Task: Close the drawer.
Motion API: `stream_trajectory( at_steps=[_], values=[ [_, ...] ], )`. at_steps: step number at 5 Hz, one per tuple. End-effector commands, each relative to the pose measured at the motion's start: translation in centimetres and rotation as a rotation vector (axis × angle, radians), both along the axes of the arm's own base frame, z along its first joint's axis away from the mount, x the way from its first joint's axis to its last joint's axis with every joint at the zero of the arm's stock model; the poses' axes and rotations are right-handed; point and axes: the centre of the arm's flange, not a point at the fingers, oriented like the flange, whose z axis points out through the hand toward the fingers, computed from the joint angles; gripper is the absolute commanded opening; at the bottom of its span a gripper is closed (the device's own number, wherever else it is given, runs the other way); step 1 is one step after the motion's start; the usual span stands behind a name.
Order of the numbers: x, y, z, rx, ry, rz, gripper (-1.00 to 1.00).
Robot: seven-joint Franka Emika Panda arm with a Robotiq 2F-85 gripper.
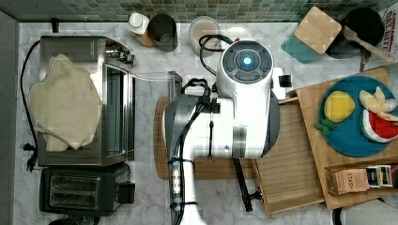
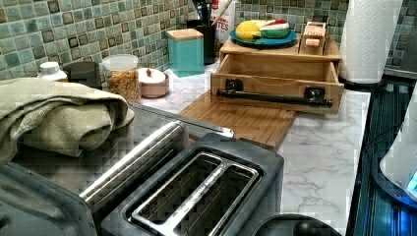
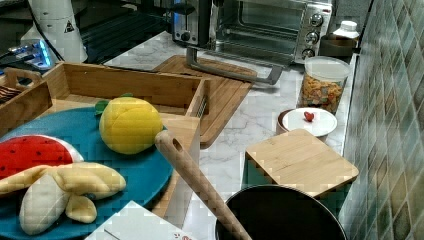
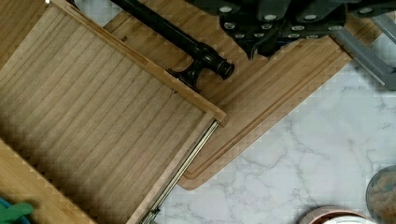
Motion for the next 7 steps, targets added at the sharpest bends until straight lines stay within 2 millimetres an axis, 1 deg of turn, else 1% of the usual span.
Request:
stream_trajectory(
  at_steps=[1, 2, 3, 4, 5, 6, 7],
  values=[
    [-0.1, -0.1, -0.4, -0.003, 0.009, 0.001, -1.0],
    [-2.0, 1.0, -0.8, -0.003, -0.031, 0.079, -1.0],
    [-3.0, 2.7, -0.6, 0.001, 0.0, 0.199, -1.0],
    [-4.9, 4.5, -1.0, -0.009, -0.03, 0.377, -1.0],
    [-6.3, 5.5, -1.5, 0.041, -0.039, 0.463, -1.0],
    [-7.7, 5.9, -2.9, 0.058, -0.065, 0.551, -1.0],
    [-7.9, 5.8, -5.4, 0.052, -0.023, 0.653, -1.0]
  ],
)
